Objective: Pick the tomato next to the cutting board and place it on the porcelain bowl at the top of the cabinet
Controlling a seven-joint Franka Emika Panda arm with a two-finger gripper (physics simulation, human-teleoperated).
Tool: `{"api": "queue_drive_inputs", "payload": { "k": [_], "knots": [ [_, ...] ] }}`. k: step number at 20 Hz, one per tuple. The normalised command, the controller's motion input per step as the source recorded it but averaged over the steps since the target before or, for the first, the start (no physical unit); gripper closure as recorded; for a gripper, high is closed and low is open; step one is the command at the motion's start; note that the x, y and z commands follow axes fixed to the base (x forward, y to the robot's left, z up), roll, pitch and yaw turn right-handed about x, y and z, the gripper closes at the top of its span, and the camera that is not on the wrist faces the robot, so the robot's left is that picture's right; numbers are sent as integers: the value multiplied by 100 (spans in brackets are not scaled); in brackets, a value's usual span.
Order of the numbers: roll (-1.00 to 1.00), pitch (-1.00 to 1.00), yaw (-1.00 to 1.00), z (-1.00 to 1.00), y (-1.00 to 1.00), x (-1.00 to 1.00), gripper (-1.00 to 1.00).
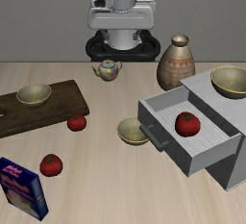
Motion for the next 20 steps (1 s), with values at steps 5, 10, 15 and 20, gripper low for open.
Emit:
{"api": "queue_drive_inputs", "payload": {
  "k": [5, 10, 15, 20],
  "knots": [
    [0, 0, 0, 0, -100, 0, -100],
    [0, 0, 0, 0, -100, 0, -100],
    [0, 0, 0, 0, -20, 80, -100],
    [0, 0, 0, 0, 0, 100, -100]
  ]
}}
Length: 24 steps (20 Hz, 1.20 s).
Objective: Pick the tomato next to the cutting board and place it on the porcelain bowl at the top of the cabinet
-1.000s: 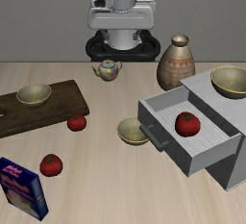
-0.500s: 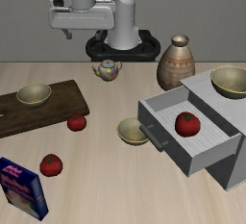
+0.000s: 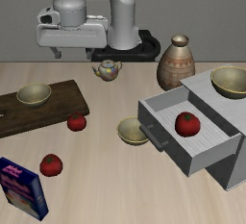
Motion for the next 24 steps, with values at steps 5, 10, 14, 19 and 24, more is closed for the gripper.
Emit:
{"api": "queue_drive_inputs", "payload": {
  "k": [5, 10, 14, 19, 24],
  "knots": [
    [0, 0, 0, -80, 0, 20, -100],
    [0, 0, 0, -100, 0, 0, -100],
    [0, 0, 0, -100, 0, 0, -100],
    [0, 0, 0, -80, -20, 0, -100],
    [0, 0, 0, -40, 20, 0, 100]
  ]
}}
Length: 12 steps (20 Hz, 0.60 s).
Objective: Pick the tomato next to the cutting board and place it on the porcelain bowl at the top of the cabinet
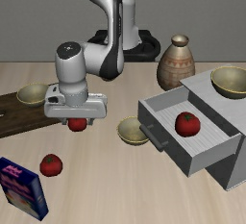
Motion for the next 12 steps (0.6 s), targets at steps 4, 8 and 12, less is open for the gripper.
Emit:
{"api": "queue_drive_inputs", "payload": {
  "k": [4, 8, 12],
  "knots": [
    [0, 0, 0, 0, 0, 0, 100],
    [0, 0, 0, 25, 0, 0, 100],
    [0, 0, 0, 100, 0, 0, 100]
  ]
}}
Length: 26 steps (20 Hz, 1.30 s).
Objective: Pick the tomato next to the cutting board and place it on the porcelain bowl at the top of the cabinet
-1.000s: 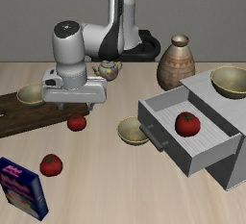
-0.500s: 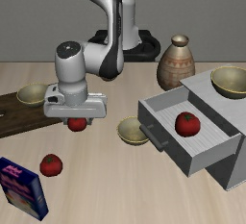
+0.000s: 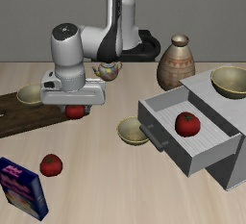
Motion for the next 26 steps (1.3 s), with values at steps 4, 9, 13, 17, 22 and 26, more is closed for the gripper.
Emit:
{"api": "queue_drive_inputs", "payload": {
  "k": [4, 9, 13, 17, 22, 26],
  "knots": [
    [0, 0, 0, 100, 0, 0, 100],
    [0, 0, 0, 100, 0, 0, 100],
    [0, 0, 0, 100, 0, 0, 100],
    [0, 0, 0, 100, 0, 0, 100],
    [0, 0, 0, 80, 20, 0, 100],
    [0, 0, 0, 0, 100, 0, 100]
  ]
}}
